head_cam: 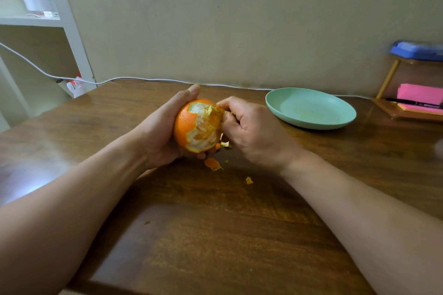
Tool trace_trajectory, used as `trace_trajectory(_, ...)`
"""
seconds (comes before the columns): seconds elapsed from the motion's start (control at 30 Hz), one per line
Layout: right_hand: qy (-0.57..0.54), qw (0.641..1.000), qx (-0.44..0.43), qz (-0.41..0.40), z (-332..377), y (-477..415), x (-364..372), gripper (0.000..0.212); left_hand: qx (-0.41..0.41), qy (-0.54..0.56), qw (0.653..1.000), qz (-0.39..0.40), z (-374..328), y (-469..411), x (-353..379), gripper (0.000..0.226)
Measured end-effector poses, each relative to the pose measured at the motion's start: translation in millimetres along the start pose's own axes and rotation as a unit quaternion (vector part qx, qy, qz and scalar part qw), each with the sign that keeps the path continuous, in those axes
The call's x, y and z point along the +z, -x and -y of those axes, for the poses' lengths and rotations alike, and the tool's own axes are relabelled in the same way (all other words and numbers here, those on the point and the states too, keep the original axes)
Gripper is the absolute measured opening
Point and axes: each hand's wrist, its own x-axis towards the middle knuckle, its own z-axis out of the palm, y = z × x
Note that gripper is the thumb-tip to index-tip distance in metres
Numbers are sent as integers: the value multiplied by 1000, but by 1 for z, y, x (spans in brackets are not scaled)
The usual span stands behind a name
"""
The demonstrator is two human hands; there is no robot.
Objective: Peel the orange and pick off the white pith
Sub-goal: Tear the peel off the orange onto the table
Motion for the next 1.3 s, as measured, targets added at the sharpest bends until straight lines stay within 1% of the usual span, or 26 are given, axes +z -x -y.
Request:
trace_trajectory(0.23, -43, 999, 15, 7, 1, 1, 0, 18, -11, 1, 1000, 19, -1, 2, -3, 66)
trace_trajectory(0.43, -80, 996, 32, 28, -3, -1, -2, 27, -22, 16, 1000, 15, -3, 1, -6, 70)
trace_trajectory(0.53, -62, 996, 35, 45, -3, 2, -3, 30, -14, 11, 1000, 5, -4, -1, -5, 68)
trace_trajectory(0.63, -46, 997, 35, 47, -2, 2, -3, 24, -17, -3, 1000, 13, -3, -2, -2, 69)
trace_trajectory(0.73, -55, 997, 31, 35, -2, 1, -3, 16, -19, -4, 1000, 16, 0, -3, -3, 70)
trace_trajectory(0.8, -90, 995, 38, 31, -1, 0, -3, 14, -23, 6, 1000, 16, 0, -3, -5, 69)
trace_trajectory(0.9, -154, 987, 45, 31, 0, -1, -6, 18, -33, 37, 998, 36, -2, -1, -6, 70)
trace_trajectory(1.03, -254, 963, 75, 51, 2, 1, -11, 22, -52, 61, 996, 46, -4, 1, -9, 71)
trace_trajectory(1.1, -272, 958, 85, 35, 1, 3, -9, 20, -63, 69, 994, 58, -4, -1, -11, 76)
trace_trajectory(1.2, -232, 969, 79, -12, 0, 5, -5, 17, -55, 66, 994, 64, -3, -3, -12, 79)
trace_trajectory(1.3, -195, 976, 76, -59, -2, 4, -7, 17, -16, 78, 996, 51, -5, -3, -10, 70)
